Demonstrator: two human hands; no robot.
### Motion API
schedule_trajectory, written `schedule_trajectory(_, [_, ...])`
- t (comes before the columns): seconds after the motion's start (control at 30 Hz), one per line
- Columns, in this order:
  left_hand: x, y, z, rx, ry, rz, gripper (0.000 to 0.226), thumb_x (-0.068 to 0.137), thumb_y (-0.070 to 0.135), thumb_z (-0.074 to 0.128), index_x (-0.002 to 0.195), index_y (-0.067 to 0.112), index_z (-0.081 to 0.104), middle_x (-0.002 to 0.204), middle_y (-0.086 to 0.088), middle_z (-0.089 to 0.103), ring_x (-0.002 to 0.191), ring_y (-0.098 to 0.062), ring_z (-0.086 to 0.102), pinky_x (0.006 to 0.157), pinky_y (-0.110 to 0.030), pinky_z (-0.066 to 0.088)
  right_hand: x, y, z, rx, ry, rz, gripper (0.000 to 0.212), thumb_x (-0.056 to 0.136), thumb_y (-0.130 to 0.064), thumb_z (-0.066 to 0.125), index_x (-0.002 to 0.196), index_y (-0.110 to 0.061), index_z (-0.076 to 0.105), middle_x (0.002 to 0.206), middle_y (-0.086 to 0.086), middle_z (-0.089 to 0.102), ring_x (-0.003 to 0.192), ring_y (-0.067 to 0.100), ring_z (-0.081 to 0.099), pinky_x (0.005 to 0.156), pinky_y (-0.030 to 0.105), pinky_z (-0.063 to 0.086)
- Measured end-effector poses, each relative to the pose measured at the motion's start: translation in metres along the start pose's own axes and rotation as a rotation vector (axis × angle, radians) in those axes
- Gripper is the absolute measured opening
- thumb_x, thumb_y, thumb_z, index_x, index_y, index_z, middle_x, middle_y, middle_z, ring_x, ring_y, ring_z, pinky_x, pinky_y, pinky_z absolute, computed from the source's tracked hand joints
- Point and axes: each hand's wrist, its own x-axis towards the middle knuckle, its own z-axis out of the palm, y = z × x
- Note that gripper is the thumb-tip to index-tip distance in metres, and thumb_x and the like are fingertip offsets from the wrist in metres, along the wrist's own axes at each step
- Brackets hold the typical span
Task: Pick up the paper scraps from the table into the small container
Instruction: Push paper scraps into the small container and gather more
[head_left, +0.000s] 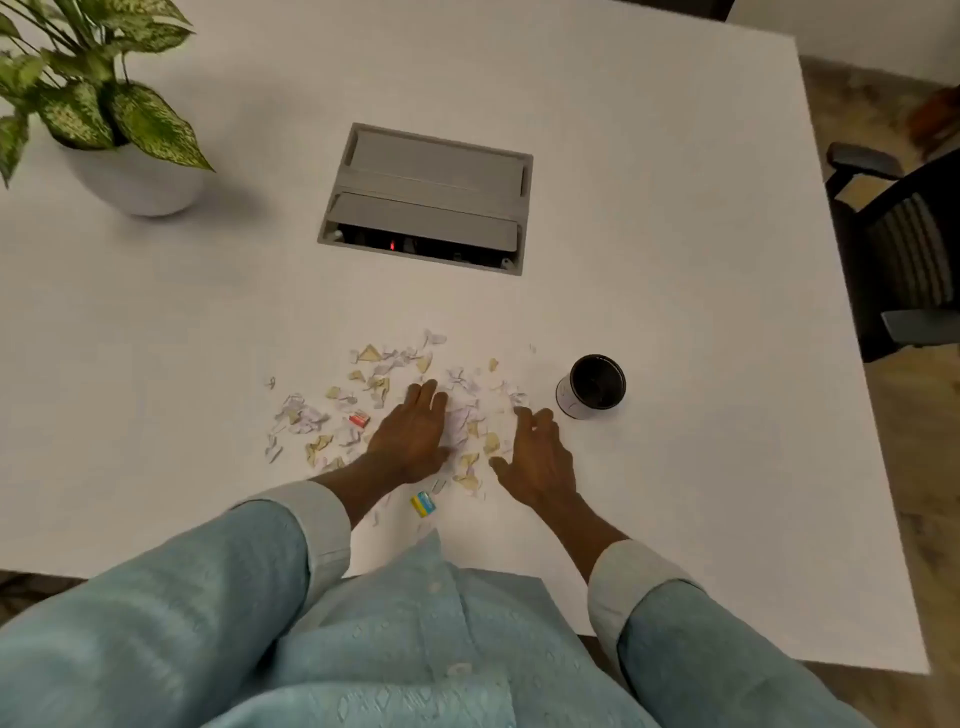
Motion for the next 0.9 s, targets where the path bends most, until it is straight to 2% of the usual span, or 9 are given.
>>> schedule_trajectory(0.17, [0.020, 0.013, 0.013, -0.007, -0.119, -0.016, 0.110, 0.087, 0.049, 0.077, 0.161, 0.007, 0.006, 0.172, -0.015, -0.005, 0.157, -0.038, 0.007, 0.115, -0.050, 0.043, 0.010, 0.020, 0.010, 0.038, -0.096, 0.098, 0.111, 0.083, -0.052, 0.077, 0.159, -0.019, 0.003, 0.156, 0.016, 0.019, 0.133, 0.034, 0.045, 0.096, 0.041, 0.053])
schedule_trajectory(0.23, [0.031, 0.015, 0.019, -0.002, -0.124, -0.016, 0.114, 0.087, 0.045, 0.078, 0.162, 0.009, 0.001, 0.172, -0.014, -0.011, 0.158, -0.038, 0.004, 0.119, -0.049, 0.039, 0.018, 0.022, 0.012, 0.068, -0.103, 0.102, 0.116, 0.082, -0.053, 0.078, 0.160, -0.022, -0.001, 0.159, 0.015, 0.014, 0.136, 0.034, 0.044, 0.100, 0.040, 0.052])
schedule_trajectory(0.33, [0.044, 0.015, 0.024, 0.020, -0.124, 0.008, 0.112, 0.088, 0.039, 0.079, 0.163, 0.011, 0.001, 0.172, -0.015, -0.008, 0.158, -0.037, 0.008, 0.120, -0.046, 0.039, 0.031, 0.023, 0.016, 0.119, -0.103, 0.099, 0.114, 0.082, -0.049, 0.079, 0.160, -0.025, -0.001, 0.162, 0.014, 0.010, 0.141, 0.035, 0.041, 0.103, 0.041, 0.051])
schedule_trajectory(0.43, [0.053, 0.015, 0.026, 0.055, -0.129, 0.046, 0.106, 0.089, 0.033, 0.078, 0.163, 0.013, 0.005, 0.171, -0.017, -0.002, 0.157, -0.037, 0.015, 0.118, -0.045, 0.041, 0.043, 0.019, 0.018, 0.105, -0.083, 0.068, 0.107, 0.085, -0.048, 0.077, 0.161, -0.025, 0.005, 0.163, 0.014, 0.010, 0.144, 0.034, 0.037, 0.103, 0.041, 0.050])
schedule_trajectory(0.53, [0.060, 0.013, 0.026, 0.046, -0.134, 0.092, 0.096, 0.088, 0.023, 0.079, 0.161, 0.016, 0.017, 0.168, -0.019, 0.009, 0.152, -0.036, 0.024, 0.108, -0.043, 0.051, 0.057, 0.014, 0.017, 0.112, -0.069, 0.008, 0.096, 0.086, -0.040, 0.077, 0.159, -0.026, 0.017, 0.160, 0.011, 0.016, 0.142, 0.032, 0.038, 0.101, 0.041, 0.052])
schedule_trajectory(0.63, [0.060, 0.014, 0.028, 0.062, -0.117, 0.149, 0.064, 0.090, 0.010, 0.070, 0.146, 0.014, 0.041, 0.159, -0.017, 0.027, 0.140, -0.033, 0.037, 0.089, -0.039, 0.059, 0.066, 0.008, 0.015, 0.076, -0.088, -0.062, 0.072, 0.088, -0.032, 0.077, 0.148, -0.023, 0.038, 0.152, 0.009, 0.028, 0.136, 0.028, 0.043, 0.098, 0.038, 0.054])
schedule_trajectory(0.7, [0.056, 0.014, 0.030, 0.059, -0.083, 0.151, 0.040, 0.094, 0.006, 0.063, 0.131, 0.011, 0.052, 0.148, -0.016, 0.039, 0.127, -0.029, 0.045, 0.080, -0.035, 0.056, 0.069, 0.005, 0.017, 0.020, -0.086, -0.088, 0.058, 0.090, -0.028, 0.075, 0.140, -0.020, 0.047, 0.148, 0.010, 0.035, 0.132, 0.027, 0.045, 0.094, 0.036, 0.054])
schedule_trajectory(0.77, [0.051, 0.014, 0.032, 0.062, -0.059, 0.162, 0.025, 0.097, 0.004, 0.056, 0.123, 0.008, 0.057, 0.136, -0.014, 0.048, 0.116, -0.026, 0.048, 0.080, -0.033, 0.051, 0.068, 0.001, 0.019, -0.016, -0.080, -0.099, 0.047, 0.094, -0.021, 0.070, 0.137, -0.017, 0.050, 0.146, 0.010, 0.040, 0.129, 0.026, 0.047, 0.093, 0.035, 0.053])
schedule_trajectory(0.9, [0.042, 0.006, 0.033, 0.034, -0.066, 0.175, 0.023, 0.097, 0.001, 0.050, 0.114, 0.010, 0.062, 0.124, -0.009, 0.054, 0.113, -0.024, 0.048, 0.088, -0.034, 0.046, 0.061, -0.003, 0.025, -0.019, -0.051, -0.130, 0.028, 0.097, -0.008, 0.062, 0.124, -0.014, 0.059, 0.131, 0.008, 0.052, 0.117, 0.025, 0.054, 0.091, 0.033, 0.051])
